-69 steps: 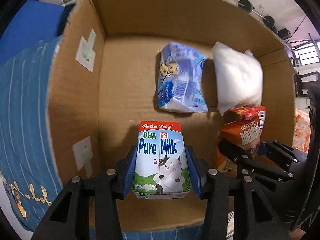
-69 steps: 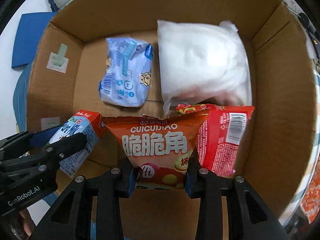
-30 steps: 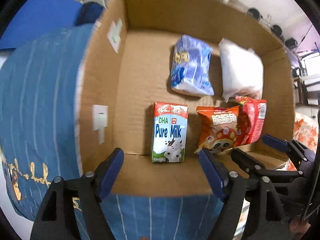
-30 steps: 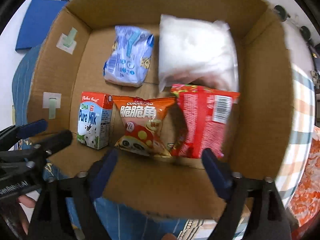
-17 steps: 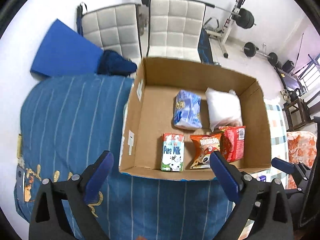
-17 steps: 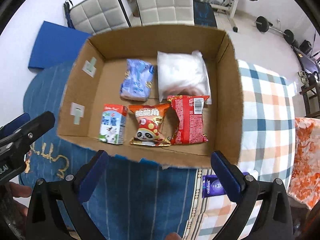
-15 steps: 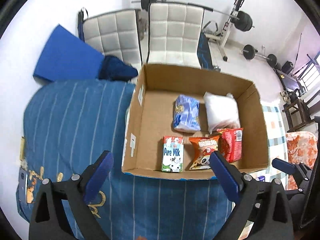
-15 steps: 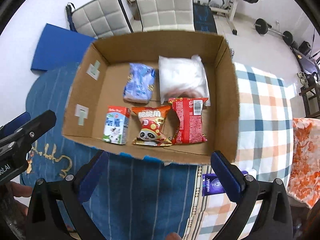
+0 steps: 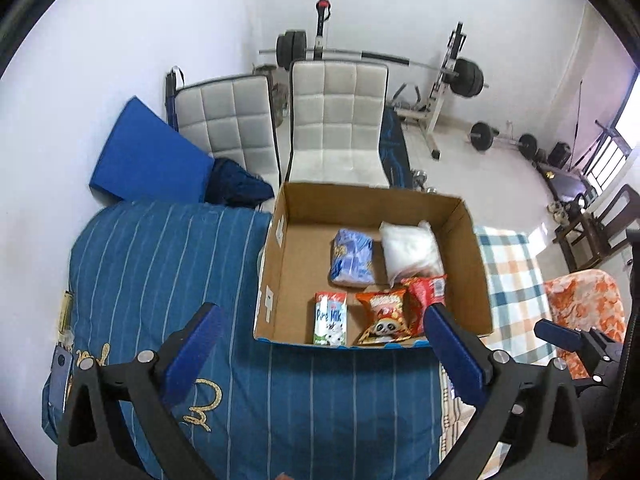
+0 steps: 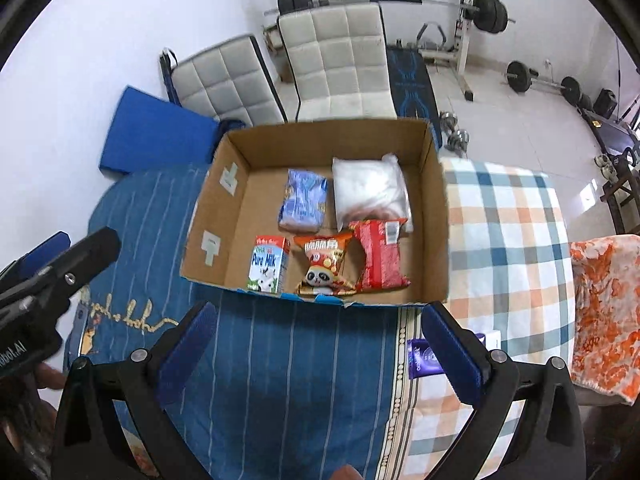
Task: Organize soft objects
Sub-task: 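Withdraw both tools up from the box, then grasp the purple-white tube on the checked blanket with the right tool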
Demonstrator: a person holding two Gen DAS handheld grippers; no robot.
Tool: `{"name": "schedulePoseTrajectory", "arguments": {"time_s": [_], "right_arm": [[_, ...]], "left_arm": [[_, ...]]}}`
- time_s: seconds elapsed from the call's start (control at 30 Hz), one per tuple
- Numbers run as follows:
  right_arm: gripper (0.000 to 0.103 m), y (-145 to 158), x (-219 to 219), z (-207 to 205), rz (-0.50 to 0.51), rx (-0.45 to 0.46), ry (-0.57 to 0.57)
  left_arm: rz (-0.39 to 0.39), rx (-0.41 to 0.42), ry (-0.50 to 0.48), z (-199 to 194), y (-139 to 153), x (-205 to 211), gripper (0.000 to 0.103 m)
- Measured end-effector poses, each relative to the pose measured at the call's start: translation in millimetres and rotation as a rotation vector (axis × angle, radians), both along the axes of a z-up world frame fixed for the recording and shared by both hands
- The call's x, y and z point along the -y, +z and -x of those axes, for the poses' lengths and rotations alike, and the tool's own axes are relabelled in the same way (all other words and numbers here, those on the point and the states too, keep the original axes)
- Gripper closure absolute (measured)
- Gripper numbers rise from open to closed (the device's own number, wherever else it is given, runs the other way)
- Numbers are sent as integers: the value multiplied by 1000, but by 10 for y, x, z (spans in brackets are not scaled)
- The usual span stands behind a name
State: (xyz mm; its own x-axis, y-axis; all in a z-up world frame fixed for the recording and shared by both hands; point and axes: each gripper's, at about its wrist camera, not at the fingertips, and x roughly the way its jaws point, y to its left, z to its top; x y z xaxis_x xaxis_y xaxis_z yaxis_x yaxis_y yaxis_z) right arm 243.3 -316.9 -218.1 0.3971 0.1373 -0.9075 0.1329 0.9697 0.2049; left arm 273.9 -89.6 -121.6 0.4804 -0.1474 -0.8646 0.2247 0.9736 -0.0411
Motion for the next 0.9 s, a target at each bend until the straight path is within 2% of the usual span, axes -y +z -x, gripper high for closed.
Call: {"name": "schedulePoseTrajectory", "arguments": {"time_s": [0.07,0.13,0.2,0.27,0.33,0.4,0.53,0.6,0.8,0.83,0.9], "right_arm": [[0,70,113,125,17,44,-2],[0,69,244,229,65,53,-11],[0,-27,455,327,94,20,-33],[0,-267,759,409,84,-70,-89],[0,-515,1038,490,32,-143,-165],[0,-905,1387,594,-59,-235,-299],[0,-1698,1863,765,-217,-354,-540],[7,-2061,1998,816,-275,-394,-643],[16,-2661,2071,781,-421,-433,-837],[14,-2704,2069,769,-423,-440,-856],[15,-2696,2047,683,-362,-441,-862]], "left_arm": [[6,28,0,63,106,-5,0],[-24,84,1,161,217,28,0],[-71,137,-9,264,267,96,0],[-77,149,-27,336,242,145,0],[-53,122,-44,397,122,196,0],[-37,66,-62,427,-66,252,0],[-14,-102,-94,457,-603,425,0],[-35,-183,-108,468,-876,532,0],[-116,-259,-90,496,-1365,704,0],[-124,-265,-84,498,-1437,721,0],[-144,-272,-58,501,-1539,702,0]]}}
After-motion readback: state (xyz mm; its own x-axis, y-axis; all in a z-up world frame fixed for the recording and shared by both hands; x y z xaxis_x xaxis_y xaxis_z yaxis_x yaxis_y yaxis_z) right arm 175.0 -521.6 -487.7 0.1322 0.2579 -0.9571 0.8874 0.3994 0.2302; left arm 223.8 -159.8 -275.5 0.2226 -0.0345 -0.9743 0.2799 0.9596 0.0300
